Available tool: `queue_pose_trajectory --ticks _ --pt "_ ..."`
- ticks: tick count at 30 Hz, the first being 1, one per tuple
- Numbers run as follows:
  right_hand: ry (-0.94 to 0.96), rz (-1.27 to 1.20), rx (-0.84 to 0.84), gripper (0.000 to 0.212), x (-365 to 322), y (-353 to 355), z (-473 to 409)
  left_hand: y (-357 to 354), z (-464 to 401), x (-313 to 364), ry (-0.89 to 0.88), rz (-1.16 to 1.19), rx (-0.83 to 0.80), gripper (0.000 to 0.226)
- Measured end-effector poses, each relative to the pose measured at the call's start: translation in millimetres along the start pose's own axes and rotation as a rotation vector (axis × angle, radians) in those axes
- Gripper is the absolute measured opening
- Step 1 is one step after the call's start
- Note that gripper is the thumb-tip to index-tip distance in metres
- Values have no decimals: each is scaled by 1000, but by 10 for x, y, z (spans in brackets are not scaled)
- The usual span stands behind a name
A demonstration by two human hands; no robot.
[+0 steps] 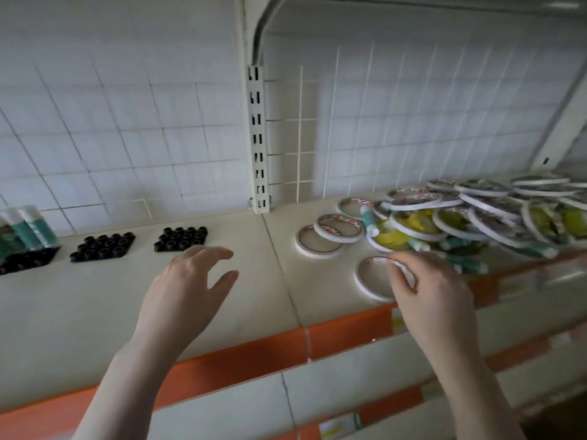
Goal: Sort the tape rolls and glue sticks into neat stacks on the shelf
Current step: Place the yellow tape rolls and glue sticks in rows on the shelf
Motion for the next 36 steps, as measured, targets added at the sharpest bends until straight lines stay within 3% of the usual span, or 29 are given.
queue_pose_trajectory --ticks 4,12,19,24,29,36 --pt "69 -38 32 7 603 102 -106 -406 -22 566 8 15 7 27" --pt "145 -159 -4 20 1301 -8 -401 -865 -95 1268 39 -6 11 28" --pt "211 -174 11 22 1433 -100 -562 -1049 -207 1329 45 -86 -31 28" --pt "408 -201 -260 29 1193 -393 -558 -1143 -362 1391 21 -129 -77 31" --pt "427 -141 -345 29 1165 -526 -519 -1174 -437 1326 16 -143 -110 30" --pt "412 -210 -190 15 1202 -376 -628 -1199 -512 1244 10 -97 -108 29"
Point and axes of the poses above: each hand's wrist, its own z-axis away from the middle knuckle, its own y-axis out of the back of the hand, x = y × z, the point moved 9 cm from there along -z, towards the middle knuckle, and after that the axes turned 12 degrees about y, right-handed, at the moved point
